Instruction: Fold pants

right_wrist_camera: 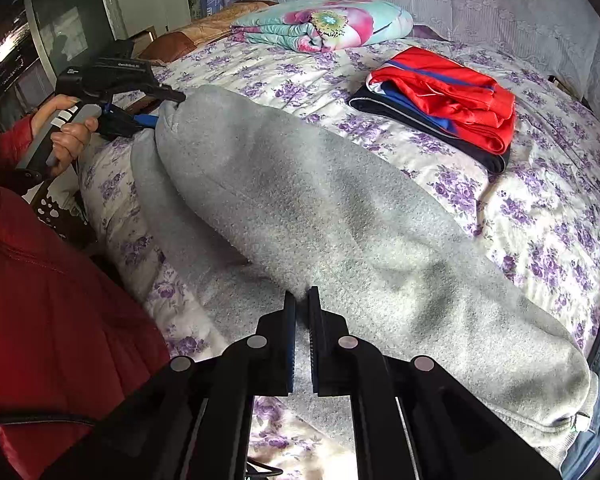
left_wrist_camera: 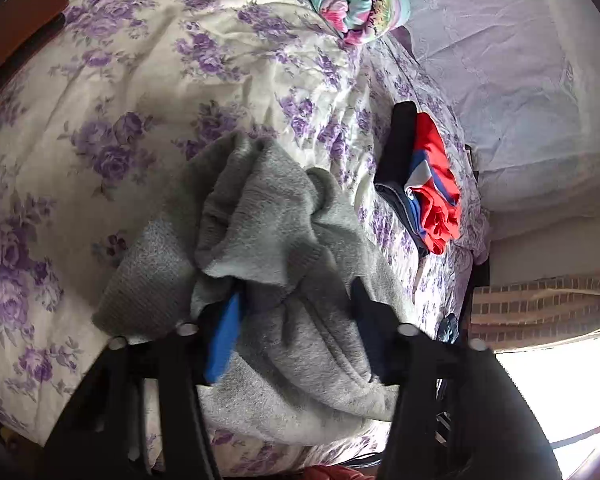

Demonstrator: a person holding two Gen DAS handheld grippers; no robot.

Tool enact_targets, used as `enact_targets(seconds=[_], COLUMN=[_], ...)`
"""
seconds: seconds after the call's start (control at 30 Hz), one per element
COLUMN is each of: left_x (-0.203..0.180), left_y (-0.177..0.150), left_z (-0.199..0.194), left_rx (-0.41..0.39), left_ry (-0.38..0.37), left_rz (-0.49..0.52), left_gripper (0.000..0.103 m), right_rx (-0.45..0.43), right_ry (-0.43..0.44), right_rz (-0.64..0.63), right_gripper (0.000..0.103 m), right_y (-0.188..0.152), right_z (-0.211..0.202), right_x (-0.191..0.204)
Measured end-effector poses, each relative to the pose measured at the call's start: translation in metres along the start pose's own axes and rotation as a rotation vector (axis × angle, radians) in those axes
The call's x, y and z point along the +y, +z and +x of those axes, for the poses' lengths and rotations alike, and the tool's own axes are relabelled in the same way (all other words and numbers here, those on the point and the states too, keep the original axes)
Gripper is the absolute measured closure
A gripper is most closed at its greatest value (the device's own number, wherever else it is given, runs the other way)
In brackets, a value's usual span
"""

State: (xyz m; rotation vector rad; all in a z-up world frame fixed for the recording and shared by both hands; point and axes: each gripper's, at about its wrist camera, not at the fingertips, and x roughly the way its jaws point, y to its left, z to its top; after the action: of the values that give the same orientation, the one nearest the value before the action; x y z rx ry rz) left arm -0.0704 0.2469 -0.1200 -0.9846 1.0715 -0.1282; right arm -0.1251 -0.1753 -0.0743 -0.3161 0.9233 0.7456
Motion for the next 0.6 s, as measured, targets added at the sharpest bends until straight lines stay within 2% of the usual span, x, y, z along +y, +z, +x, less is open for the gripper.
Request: enact_targets(seconds=[0.1, 0.2, 0.27, 0.33, 0.4, 0.47, 0.57, 0.6], left_x=[0.001, 0.011, 0.029, 0.045, 0.045, 0.030, -0.004, -0.017], left_y=[-0.013, -0.032, -0.040, -0.042, -0.041, -0.042, -0.047, -0.049], left_z=[-0.025, -0.030, -0.017, -0.005, -0.003, -0.015, -0.048, -0.057], left_rx=[-0.023, 0.026, 0.068, 0.082, 0.080, 0.079, 0.006, -0.009], left_ry=[-0.022, 0.036, 0.073, 0.048, 0.048, 0.084, 0.144, 0.133], left_rz=[0.060, 0.102, 0.083, 0.026, -0.006, 0.045, 0.210, 0.268], left_gripper=[0.078, 0.078, 0.078, 0.078, 0.078, 0.075, 0.068, 0.066], right_rx=[-0.001, 0.046, 0.102, 0.133, 0.119, 0.122, 0.114, 0.110], right_ry=[0.029, 0.082, 0.121, 0.135, 0.157, 0.179, 0.177, 0.180], right_rz=[0.012, 0.055, 0.094, 0.119, 0.160, 0.194, 0.184, 0.192], right_gripper=[0.097, 0.097, 0.096, 0.095, 0.095, 0.096, 0.095, 0.095], right_y=[-0.005, -0.019, -0.031, -0.043, -0.048, -0.047, -0.049, -0.051], right_z=[-0.006, 0.003, 0.022, 0.043, 0.054, 0.053, 0.050, 0.051], right_x=[0.001, 0.000, -0.003, -0.006, -0.012, -0.015, -0.012, -0.013])
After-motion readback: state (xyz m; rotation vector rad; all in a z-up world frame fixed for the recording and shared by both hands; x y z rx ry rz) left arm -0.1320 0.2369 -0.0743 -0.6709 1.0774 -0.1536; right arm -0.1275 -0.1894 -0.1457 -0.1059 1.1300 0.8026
